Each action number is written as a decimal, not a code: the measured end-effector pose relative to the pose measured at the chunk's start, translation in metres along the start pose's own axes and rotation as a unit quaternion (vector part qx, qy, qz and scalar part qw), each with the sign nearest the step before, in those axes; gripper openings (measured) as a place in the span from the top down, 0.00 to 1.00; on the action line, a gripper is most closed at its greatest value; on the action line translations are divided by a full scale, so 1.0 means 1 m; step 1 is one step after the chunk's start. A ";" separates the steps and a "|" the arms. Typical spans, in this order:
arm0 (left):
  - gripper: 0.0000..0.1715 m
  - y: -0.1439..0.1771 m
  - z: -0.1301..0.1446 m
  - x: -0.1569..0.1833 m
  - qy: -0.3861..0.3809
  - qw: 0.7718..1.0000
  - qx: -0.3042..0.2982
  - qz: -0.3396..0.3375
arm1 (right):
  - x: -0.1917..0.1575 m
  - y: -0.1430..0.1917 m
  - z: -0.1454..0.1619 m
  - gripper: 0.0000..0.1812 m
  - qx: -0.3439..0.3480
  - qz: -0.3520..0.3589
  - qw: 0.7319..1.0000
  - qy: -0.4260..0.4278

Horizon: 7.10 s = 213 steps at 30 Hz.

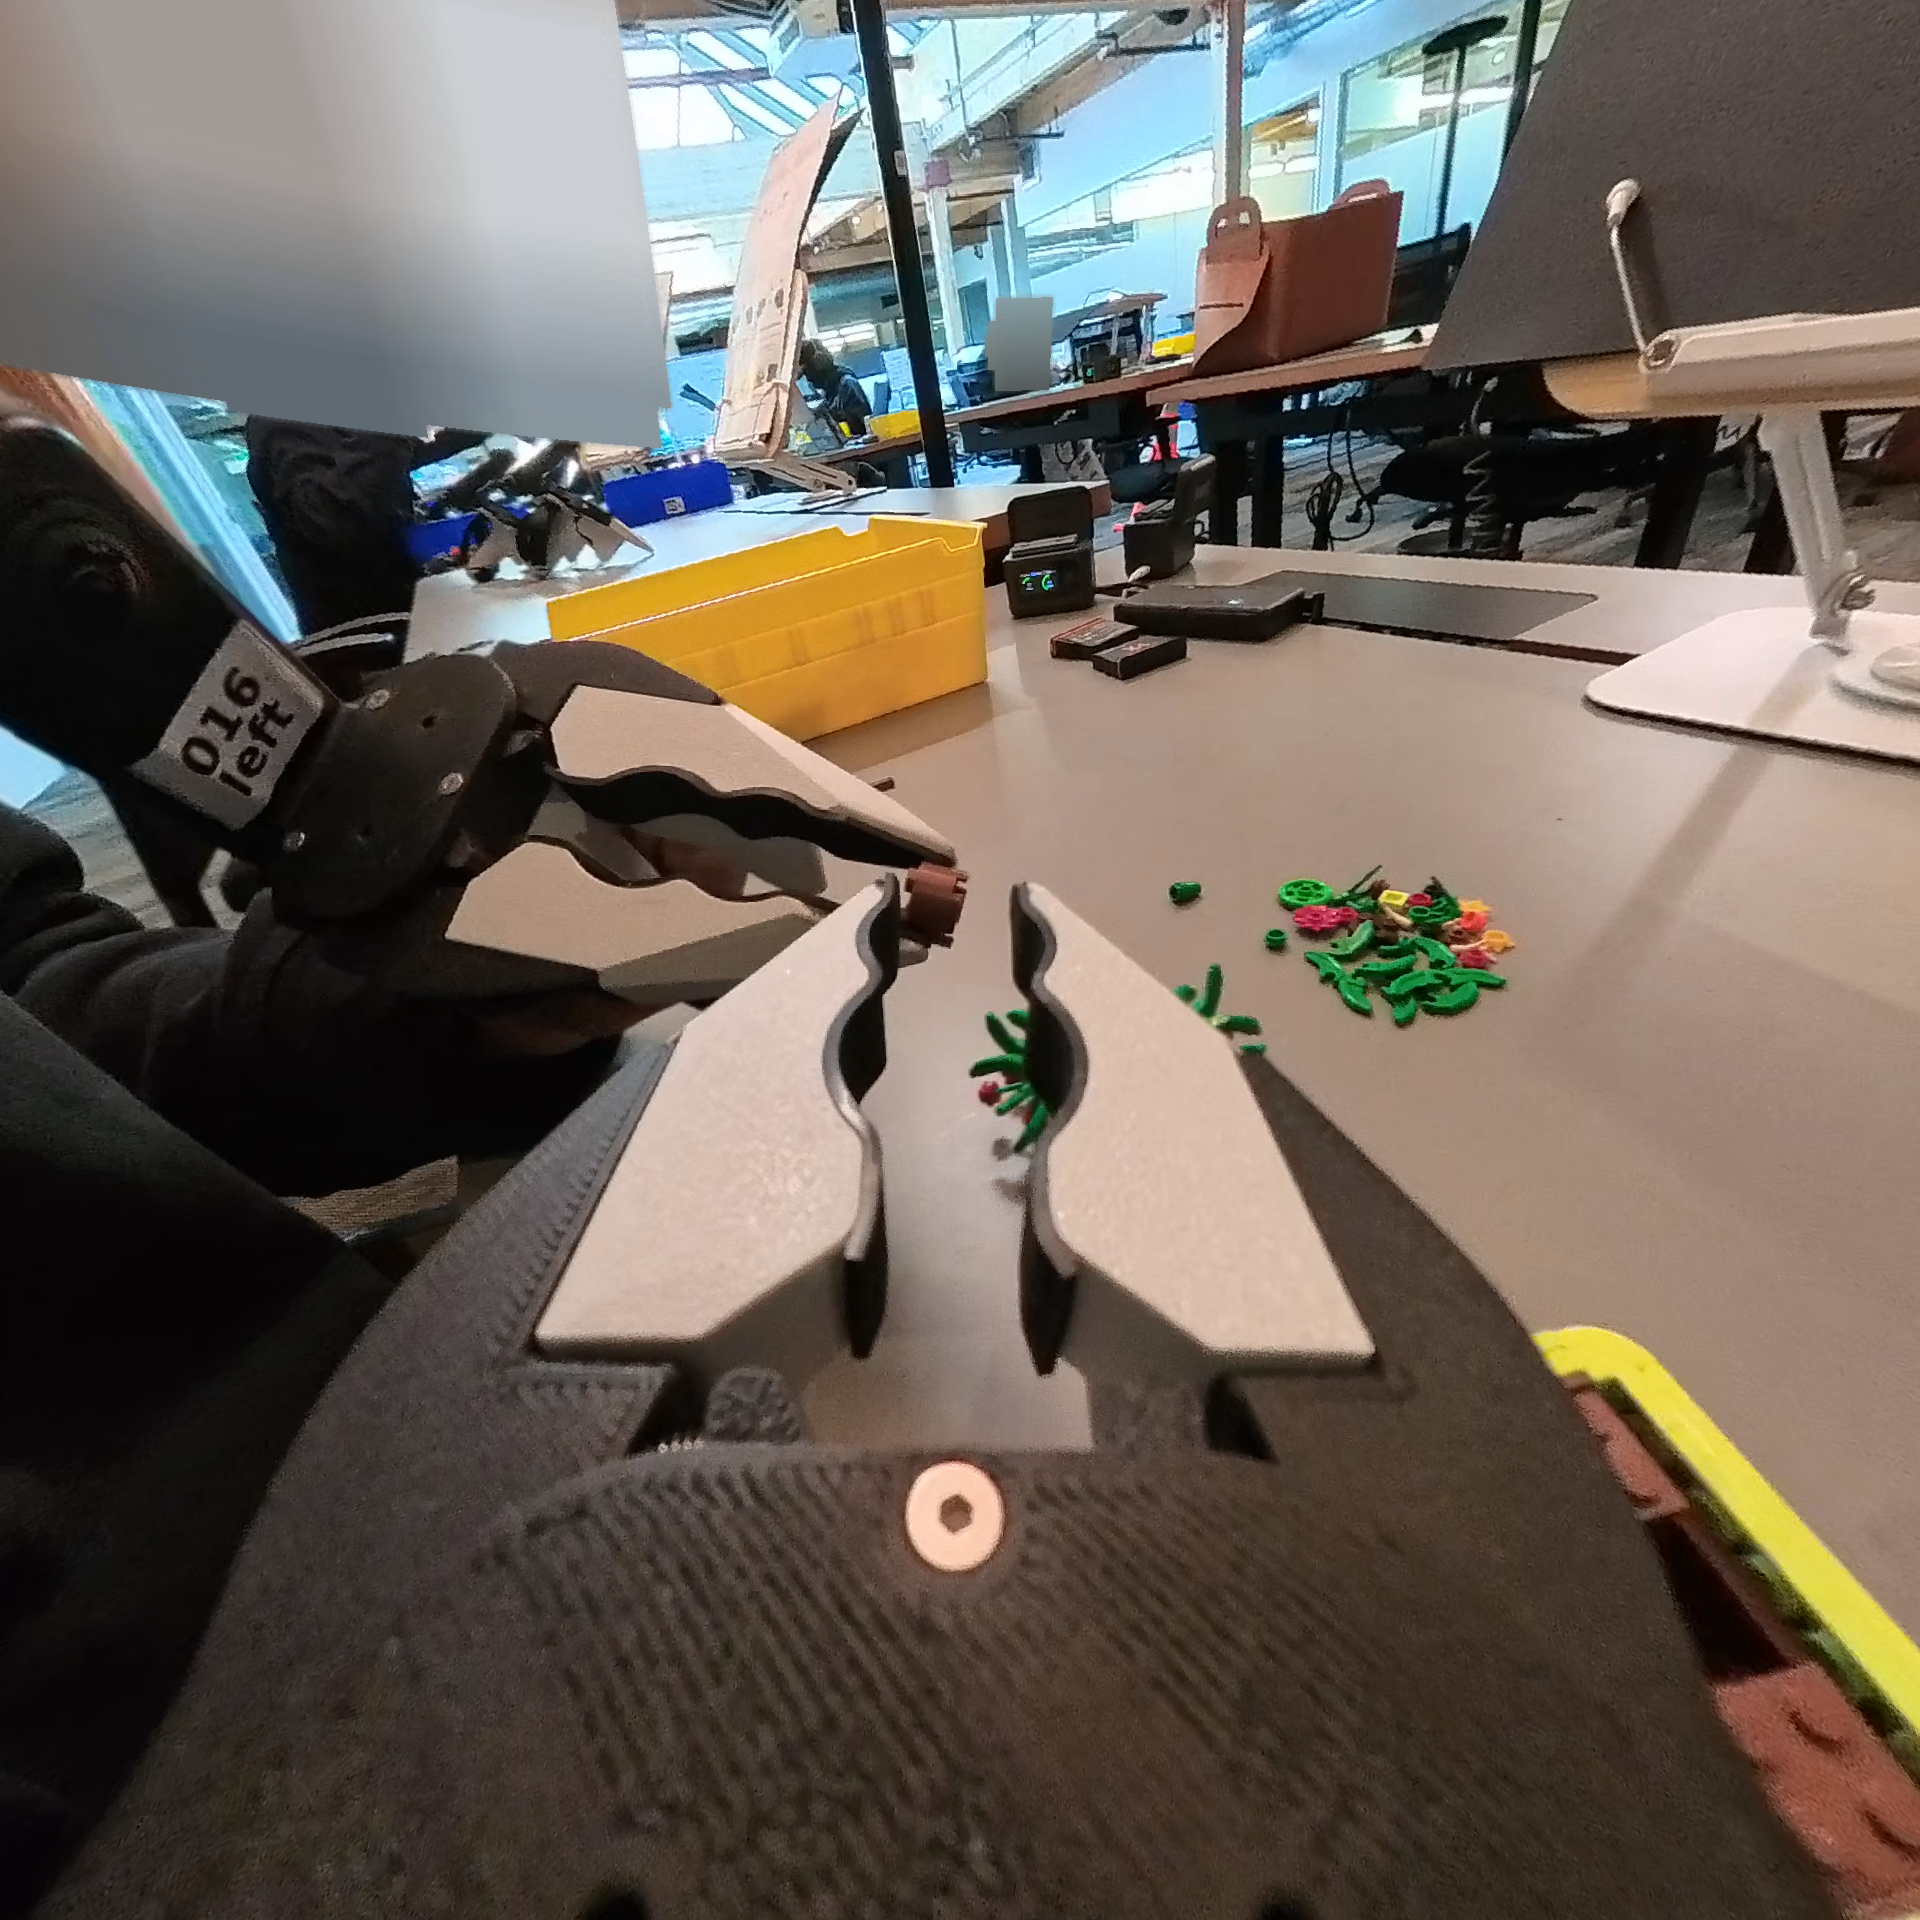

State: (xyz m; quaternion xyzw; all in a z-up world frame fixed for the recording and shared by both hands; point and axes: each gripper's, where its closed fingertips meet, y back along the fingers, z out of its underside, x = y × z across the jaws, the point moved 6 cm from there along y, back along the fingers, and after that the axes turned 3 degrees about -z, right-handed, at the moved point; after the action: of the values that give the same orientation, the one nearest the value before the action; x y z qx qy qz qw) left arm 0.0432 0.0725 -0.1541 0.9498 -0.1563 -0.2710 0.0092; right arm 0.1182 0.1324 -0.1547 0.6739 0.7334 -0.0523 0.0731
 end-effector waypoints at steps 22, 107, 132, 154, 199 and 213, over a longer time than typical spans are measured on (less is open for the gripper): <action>0.93 -0.003 0.011 -0.030 0.075 0.997 0.000 -0.024 | 0.001 0.005 -0.005 0.86 0.036 0.030 0.999 0.013; 0.99 -0.032 0.034 -0.005 0.256 0.941 -0.165 0.145 | 0.015 -0.008 0.021 0.96 -0.137 0.122 0.982 0.033; 0.99 -0.031 0.024 -0.002 0.213 0.958 -0.156 0.108 | 0.013 -0.004 0.016 0.93 -0.107 0.127 0.986 0.026; 1.00 -0.030 0.004 0.007 0.126 0.984 -0.124 -0.005 | 0.010 0.004 0.004 0.92 -0.046 0.156 0.986 0.035; 0.99 -0.023 0.001 0.008 0.143 0.983 -0.118 -0.015 | 0.009 0.002 0.005 0.97 -0.016 0.134 0.990 -0.035; 0.98 -0.021 0.008 0.006 0.146 0.983 -0.113 -0.012 | 0.010 -0.004 0.008 0.97 -0.034 0.128 0.990 -0.039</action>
State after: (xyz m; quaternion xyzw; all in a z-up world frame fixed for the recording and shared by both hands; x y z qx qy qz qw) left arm 0.0500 0.0911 -0.1659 0.9738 -0.1105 -0.1454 0.1358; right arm 0.1135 0.1409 -0.1644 0.7569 0.6390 -0.0436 0.1303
